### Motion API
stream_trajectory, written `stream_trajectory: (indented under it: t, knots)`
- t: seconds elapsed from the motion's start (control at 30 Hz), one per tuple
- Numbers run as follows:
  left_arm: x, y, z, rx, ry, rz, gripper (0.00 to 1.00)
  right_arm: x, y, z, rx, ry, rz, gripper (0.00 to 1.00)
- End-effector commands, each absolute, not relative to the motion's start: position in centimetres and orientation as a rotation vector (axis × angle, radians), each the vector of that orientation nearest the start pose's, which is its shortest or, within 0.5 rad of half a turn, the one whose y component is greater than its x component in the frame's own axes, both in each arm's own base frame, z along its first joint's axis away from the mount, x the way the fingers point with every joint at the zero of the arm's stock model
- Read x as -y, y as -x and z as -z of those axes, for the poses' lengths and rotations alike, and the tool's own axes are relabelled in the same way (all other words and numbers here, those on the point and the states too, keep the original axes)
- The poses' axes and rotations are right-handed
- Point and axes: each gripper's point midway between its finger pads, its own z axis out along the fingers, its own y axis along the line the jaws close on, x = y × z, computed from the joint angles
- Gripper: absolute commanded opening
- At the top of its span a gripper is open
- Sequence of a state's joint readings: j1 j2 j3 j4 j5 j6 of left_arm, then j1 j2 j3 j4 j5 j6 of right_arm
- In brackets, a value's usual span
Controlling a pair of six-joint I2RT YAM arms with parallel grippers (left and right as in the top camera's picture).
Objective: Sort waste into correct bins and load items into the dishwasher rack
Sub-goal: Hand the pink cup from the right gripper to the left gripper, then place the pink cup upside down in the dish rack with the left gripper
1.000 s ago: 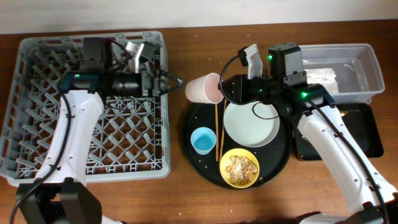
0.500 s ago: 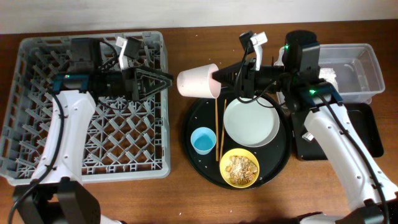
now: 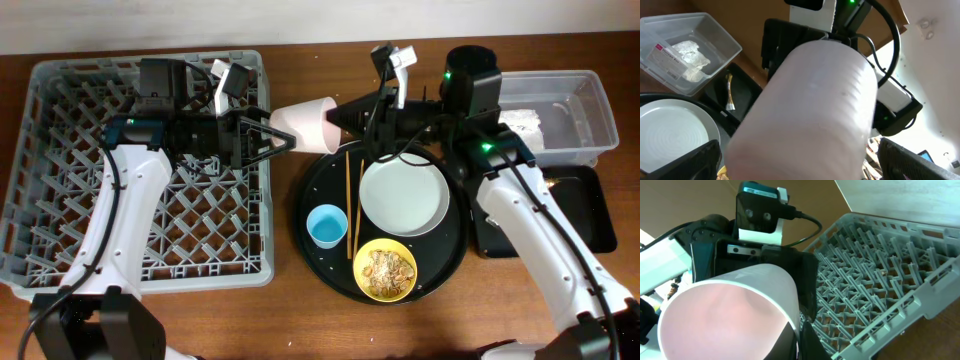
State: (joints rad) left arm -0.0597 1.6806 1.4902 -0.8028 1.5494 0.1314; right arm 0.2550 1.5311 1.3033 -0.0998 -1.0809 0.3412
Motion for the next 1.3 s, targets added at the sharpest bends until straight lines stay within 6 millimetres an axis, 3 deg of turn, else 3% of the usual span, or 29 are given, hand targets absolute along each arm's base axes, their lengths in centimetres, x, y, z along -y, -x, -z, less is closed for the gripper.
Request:
stream_trajectory:
  t: [0.0,0.23,0.33,0.4,0.53,0.57,0.67,0.8,0.87,1.07,1.2,1.27]
  knots:
    - [19.2,-33.1,-33.2,-1.780,-0.760,1.826,0.99,-26.3,-36.2,-32.5,-1.858,0.676,-1.379,0.04]
    - [21.3,-31.8,-33.2,-1.774,-0.826,1.867,0.98,-27.6,-37.5,-29.8,-1.916,0.649,-1.361,0.04]
    - [21.3,-31.8,-33.2,-1.774,-0.827,1.868,0.89,-27.4,-38.0,-29.8,-1.915,0.633,-1.334,0.04]
    - [21.3,-31.8,-33.2,-1.774,-0.827,1.868,0.62,-27.4,-38.0,-29.8,-1.917,0.630,-1.332,0.04]
    - [21.3,-31.8,-33.2,-1.774,-0.828,1.867,0.58,-27.4,-38.0,-29.7,-1.918,0.630,-1.333,0.05]
    - [21.3,-31.8,-33.2,-1.773,-0.828,1.866,0.58,-27.4,-38.0,-29.7,-1.920,0.629,-1.333,0.10]
    - [21.2,-31.9,-33.2,-1.771,-0.829,1.861,0.58,-26.8,-38.3,-29.5,-1.935,0.609,-1.328,0.51]
    - [20.5,-32.6,-32.9,-1.790,-0.802,1.824,0.58,-23.8,-39.5,-28.2,-2.020,0.500,-1.312,0.62]
    - [19.9,-33.7,-31.7,-1.863,-0.765,1.726,0.58,-22.2,-39.9,-27.3,-2.072,0.436,-1.304,0.63]
    - [19.2,-35.9,-28.2,-2.065,-0.692,1.475,0.58,-21.2,-40.3,-26.1,-2.134,0.368,-1.256,0.64]
    - [16.3,-37.0,-22.8,-2.392,-0.548,1.120,0.57,-19.0,-40.5,-22.2,-2.317,0.237,-1.059,0.66]
    - [15.0,-37.0,-21.2,-2.485,-0.510,1.004,0.55,-18.2,-40.2,-21.0,-2.378,0.197,-1.002,0.66]
